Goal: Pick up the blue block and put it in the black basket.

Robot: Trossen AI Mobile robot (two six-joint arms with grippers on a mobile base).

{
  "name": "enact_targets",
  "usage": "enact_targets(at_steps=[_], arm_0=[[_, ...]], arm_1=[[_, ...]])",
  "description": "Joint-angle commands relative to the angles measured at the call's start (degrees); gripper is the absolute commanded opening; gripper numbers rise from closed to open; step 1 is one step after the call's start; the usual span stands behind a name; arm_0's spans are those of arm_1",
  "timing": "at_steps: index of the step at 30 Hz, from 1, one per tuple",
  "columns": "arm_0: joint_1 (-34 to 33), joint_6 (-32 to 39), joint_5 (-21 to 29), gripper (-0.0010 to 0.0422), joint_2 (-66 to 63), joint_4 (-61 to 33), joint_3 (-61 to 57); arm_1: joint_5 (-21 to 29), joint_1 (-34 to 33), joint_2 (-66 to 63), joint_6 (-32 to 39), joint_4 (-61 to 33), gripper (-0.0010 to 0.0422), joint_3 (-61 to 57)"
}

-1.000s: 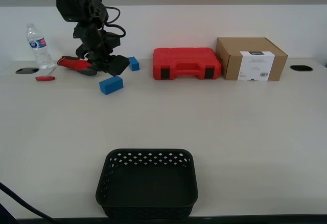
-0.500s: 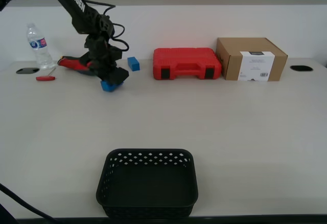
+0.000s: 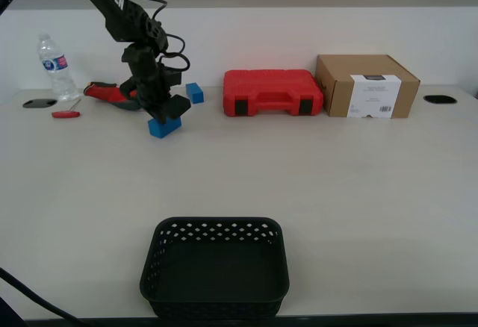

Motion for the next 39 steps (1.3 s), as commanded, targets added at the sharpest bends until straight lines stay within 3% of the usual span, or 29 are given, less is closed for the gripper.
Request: enact_targets(at_steps=[1, 5, 10, 13, 15, 19, 23, 27, 30, 31, 35, 39], arm_0=[[0.0, 0.0, 0.0, 0.0, 0.0, 0.2, 0.1], [0.0, 0.0, 0.0, 0.0, 0.0, 0.1, 0.1], [0.0, 0.0, 0.0, 0.0, 0.0, 0.0, 0.1], [0.0, 0.0, 0.0, 0.0, 0.0, 0.0, 0.1], [0.0, 0.0, 0.0, 0.0, 0.0, 0.0, 0.1], [0.0, 0.0, 0.0, 0.0, 0.0, 0.0, 0.1], [0.0, 0.0, 0.0, 0.0, 0.0, 0.0, 0.1], [0.0, 0.0, 0.0, 0.0, 0.0, 0.0, 0.1], [0.0, 0.0, 0.0, 0.0, 0.0, -0.1, 0.1], [0.0, 0.0, 0.0, 0.0, 0.0, -0.2, 0.0], [0.0, 0.0, 0.0, 0.0, 0.0, -0.9, 0.1], [0.0, 0.0, 0.0, 0.0, 0.0, -1.1, 0.1]], arm_1=[[0.5, 0.0, -2.4, 1.1, 0.5, 0.0016, 0.1], [-0.7, 0.0, -2.5, 2.7, 2.9, 0.0095, 0.1], [-1.2, 0.0, 1.7, 2.6, 8.6, 0.0292, 0.0], [-5.1, 0.0, 5.9, -0.5, 11.2, 0.0414, 1.8], [-5.9, -0.1, 9.9, -1.8, 7.3, 0.0352, 5.8], [-4.6, -0.3, 13.5, -4.0, -5.0, 0.0144, 13.7], [0.9, -0.3, 9.0, -3.4, -14.8, -0.0009, 16.0], [8.3, -2.4, -2.8, -4.9, -28.7, -0.0002, 12.9], [13.9, -6.4, -13.3, -5.2, -31.6, -0.0001, 4.1], [15.7, -8.7, -17.7, -5.8, -30.4, -0.0002, -1.2], [14.4, -19.4, -31.9, -7.8, -17.6, -0.0002, -24.0], [6.8, -30.7, -38.4, -10.2, -0.8, -0.0002, -45.9]])
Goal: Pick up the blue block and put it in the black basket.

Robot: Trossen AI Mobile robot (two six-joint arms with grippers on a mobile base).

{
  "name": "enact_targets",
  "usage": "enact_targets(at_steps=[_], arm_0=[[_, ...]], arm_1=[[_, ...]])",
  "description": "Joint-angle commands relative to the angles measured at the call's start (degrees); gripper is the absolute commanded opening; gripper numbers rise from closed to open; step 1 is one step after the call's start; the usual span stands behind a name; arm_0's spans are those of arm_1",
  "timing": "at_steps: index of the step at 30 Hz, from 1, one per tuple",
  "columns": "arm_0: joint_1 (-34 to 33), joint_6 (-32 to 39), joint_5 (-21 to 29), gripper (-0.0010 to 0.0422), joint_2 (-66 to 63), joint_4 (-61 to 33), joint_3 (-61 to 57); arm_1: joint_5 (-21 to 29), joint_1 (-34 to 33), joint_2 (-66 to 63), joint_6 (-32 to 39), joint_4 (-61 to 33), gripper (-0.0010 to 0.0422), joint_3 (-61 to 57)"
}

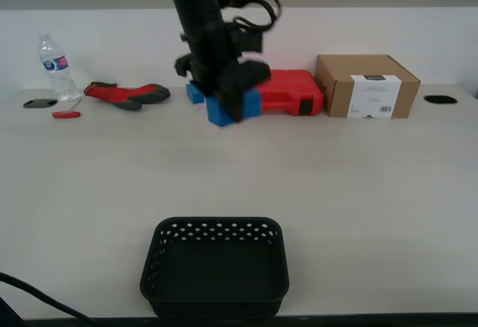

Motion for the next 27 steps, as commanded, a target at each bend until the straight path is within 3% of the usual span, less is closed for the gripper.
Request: enact_targets(at_steps=[1, 5, 14, 15, 17, 18, 22, 23, 24, 25, 27], arm_0=[[0.0, 0.0, 0.0, 0.0, 0.0, 0.1, 0.1], [0.0, 0.0, 0.0, 0.0, 0.0, 0.1, 0.1], [0.0, 0.0, 0.0, 0.0, 0.0, -0.1, 0.1], [0.0, 0.0, 0.0, 0.0, 0.0, -0.1, 0.1], [0.0, 0.0, 0.0, 0.0, 0.0, -0.2, 0.1], [0.0, 0.0, 0.0, 0.0, 0.0, -0.2, 0.1], [0.0, 0.0, 0.0, 0.0, 0.0, -0.2, 0.1], [0.0, 0.0, 0.0, 0.0, 0.0, -0.2, 0.1], [0.0, 0.0, 0.0, 0.0, 0.0, -0.1, 0.1], [0.0, 0.0, 0.0, 0.0, 0.0, -0.2, 0.1], [0.0, 0.0, 0.0, 0.0, 0.0, -0.3, 0.1]], arm_1=[[-4.8, -6.5, -1.5, -1.3, 9.5, -0.0002, -12.8], [-4.3, -10.2, -1.1, -5.8, 18.9, -0.0002, -24.9], [5.0, -8.9, -1.0, -3.0, 17.0, -0.0001, -23.1], [8.1, -8.6, -1.0, -3.0, 17.0, -0.0001, -23.0], [23.8, -7.8, -1.1, -4.6, 16.1, -0.0001, -22.5], [27.4, -7.7, -1.1, -7.9, 16.1, -0.0001, -21.9], [20.9, -8.0, -1.1, -7.8, 11.3, -0.0001, -20.5], [17.4, -7.9, -1.0, -8.3, 11.3, -0.0001, -20.4], [8.9, -7.5, -1.0, -9.3, 11.3, -0.0001, -20.3], [3.6, -7.1, -0.9, -8.8, 11.3, -0.0001, -20.2], [9.9, -5.8, 2.1, -7.1, 11.7, -0.0002, -20.2]])
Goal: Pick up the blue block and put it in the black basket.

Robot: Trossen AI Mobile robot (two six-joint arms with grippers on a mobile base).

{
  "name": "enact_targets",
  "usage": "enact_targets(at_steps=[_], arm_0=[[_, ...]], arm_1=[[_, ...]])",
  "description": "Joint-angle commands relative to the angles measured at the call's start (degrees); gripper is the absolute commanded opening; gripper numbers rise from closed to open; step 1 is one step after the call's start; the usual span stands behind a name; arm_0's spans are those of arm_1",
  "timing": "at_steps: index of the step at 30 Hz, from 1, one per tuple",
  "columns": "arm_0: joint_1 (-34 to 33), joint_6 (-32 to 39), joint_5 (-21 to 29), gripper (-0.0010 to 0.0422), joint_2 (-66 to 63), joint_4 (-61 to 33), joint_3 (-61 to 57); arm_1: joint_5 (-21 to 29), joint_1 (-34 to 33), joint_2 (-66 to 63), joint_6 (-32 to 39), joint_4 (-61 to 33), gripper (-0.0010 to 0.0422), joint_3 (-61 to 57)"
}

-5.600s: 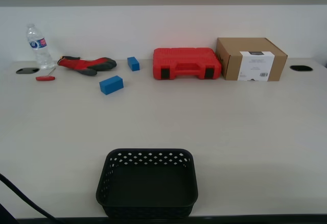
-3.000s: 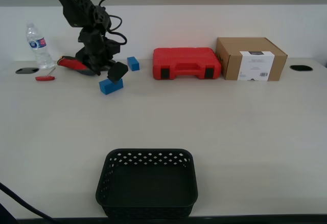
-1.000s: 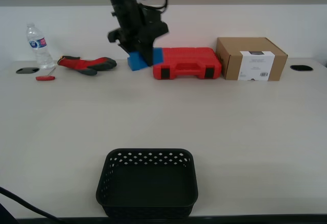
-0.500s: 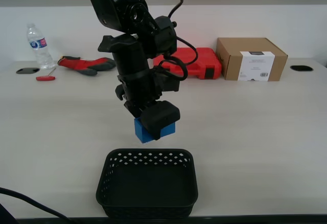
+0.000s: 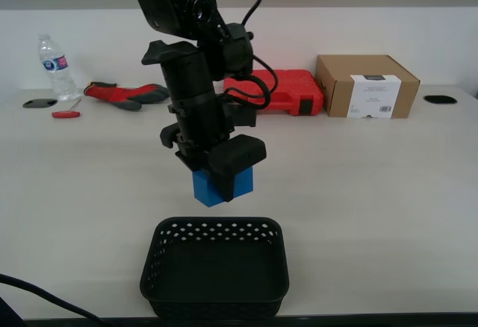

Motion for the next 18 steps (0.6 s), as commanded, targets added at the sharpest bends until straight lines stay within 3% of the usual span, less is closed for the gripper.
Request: enact_targets(at_steps=[1, 3, 6, 18], arm_0=[[0.0, 0.0, 0.0, 0.0, 0.0, 0.2, 0.1], [0.0, 0.0, 0.0, 0.0, 0.0, 0.1, 0.1], [0.0, 0.0, 0.0, 0.0, 0.0, 0.2, 0.1], [0.0, 0.0, 0.0, 0.0, 0.0, 0.2, 0.1]], arm_1=[[5.3, 1.0, 5.8, 1.5, 1.0, -0.0002, 0.4], [6.0, 1.0, 14.0, 2.5, -6.9, -0.0002, 5.8], [12.7, 0.9, 24.4, 7.7, -17.9, -0.0002, 13.5], [12.7, 0.6, 22.6, 10.6, -20.5, 0.0001, 14.5]])
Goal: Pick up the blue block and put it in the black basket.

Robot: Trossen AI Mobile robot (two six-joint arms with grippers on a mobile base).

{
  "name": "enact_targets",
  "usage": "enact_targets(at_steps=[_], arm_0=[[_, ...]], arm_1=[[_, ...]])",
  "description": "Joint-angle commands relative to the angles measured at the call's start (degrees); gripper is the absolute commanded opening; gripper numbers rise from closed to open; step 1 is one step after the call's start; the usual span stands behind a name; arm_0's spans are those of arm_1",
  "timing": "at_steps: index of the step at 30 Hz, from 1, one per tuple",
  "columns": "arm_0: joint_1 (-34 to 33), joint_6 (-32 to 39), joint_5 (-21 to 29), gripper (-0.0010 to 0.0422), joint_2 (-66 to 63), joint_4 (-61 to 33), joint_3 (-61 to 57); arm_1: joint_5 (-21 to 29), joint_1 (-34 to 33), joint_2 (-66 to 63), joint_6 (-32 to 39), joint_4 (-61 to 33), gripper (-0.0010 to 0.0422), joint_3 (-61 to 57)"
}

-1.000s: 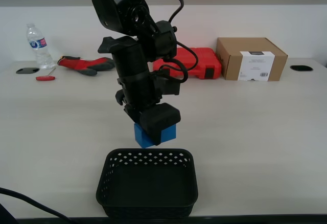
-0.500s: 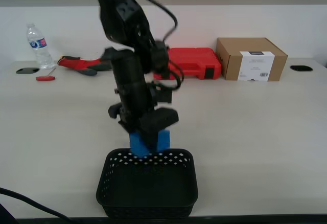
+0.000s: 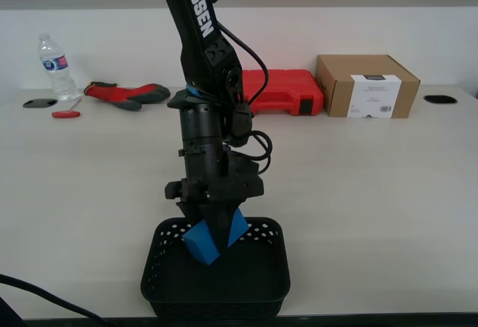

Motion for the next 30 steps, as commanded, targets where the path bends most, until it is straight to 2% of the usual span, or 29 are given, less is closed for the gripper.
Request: enact_targets(at_steps=[1, 4, 8, 12, 14, 16, 18, 19, 21, 22, 24, 26, 30], arm_0=[[0.0, 0.0, 0.0, 0.0, 0.0, 0.2, 0.1], [0.0, 0.0, 0.0, 0.0, 0.0, 0.2, 0.1], [0.0, 0.0, 0.0, 0.0, 0.0, 0.2, 0.1], [0.0, 0.0, 0.0, 0.0, 0.0, 0.2, 0.1], [0.0, 0.0, 0.0, 0.0, 0.0, 0.2, 0.1], [0.0, 0.0, 0.0, 0.0, 0.0, 0.2, 0.1], [0.0, 0.0, 0.0, 0.0, 0.0, 0.2, 0.1], [0.0, 0.0, 0.0, 0.0, 0.0, 0.2, 0.1], [0.0, 0.0, 0.0, 0.0, 0.0, 0.2, 0.1], [0.0, 0.0, 0.0, 0.0, 0.0, 0.2, 0.1], [0.0, 0.0, 0.0, 0.0, 0.0, 0.2, 0.1], [0.0, 0.0, 0.0, 0.0, 0.0, 0.2, 0.1], [0.0, 0.0, 0.0, 0.0, 0.0, 0.2, 0.1]], arm_1=[[0.4, -0.1, -0.2, 0.9, -1.8, 0.0005, 0.0], [0.1, 0.0, -0.2, 0.9, -2.1, 0.005, 0.2], [-0.6, 0.1, -0.2, 0.9, -2.4, 0.0204, 1.7], [-3.7, 0.2, -0.2, 0.9, -3.6, 0.0363, 4.2], [-4.4, 0.3, -0.2, 1.0, -4.3, 0.0406, 5.1], [-4.3, 0.3, -0.2, 1.2, -4.7, 0.0369, 5.2], [-3.0, 0.3, -0.5, 1.3, -6.1, 0.0297, 5.4], [0.9, 0.3, -1.2, 2.0, -8.1, 0.0235, 5.8], [7.9, 0.8, -3.4, 5.5, -11.7, 0.0144, 6.8], [8.9, 0.8, -5.1, 6.1, -12.0, 0.0095, 7.0], [6.0, 0.8, -8.9, 7.6, -11.0, -0.0002, 7.2], [0.2, 0.7, -11.5, 9.0, -9.3, 0.0001, 7.2], [-0.9, 0.8, -11.1, 8.7, -9.1, 0.0, 6.8]])
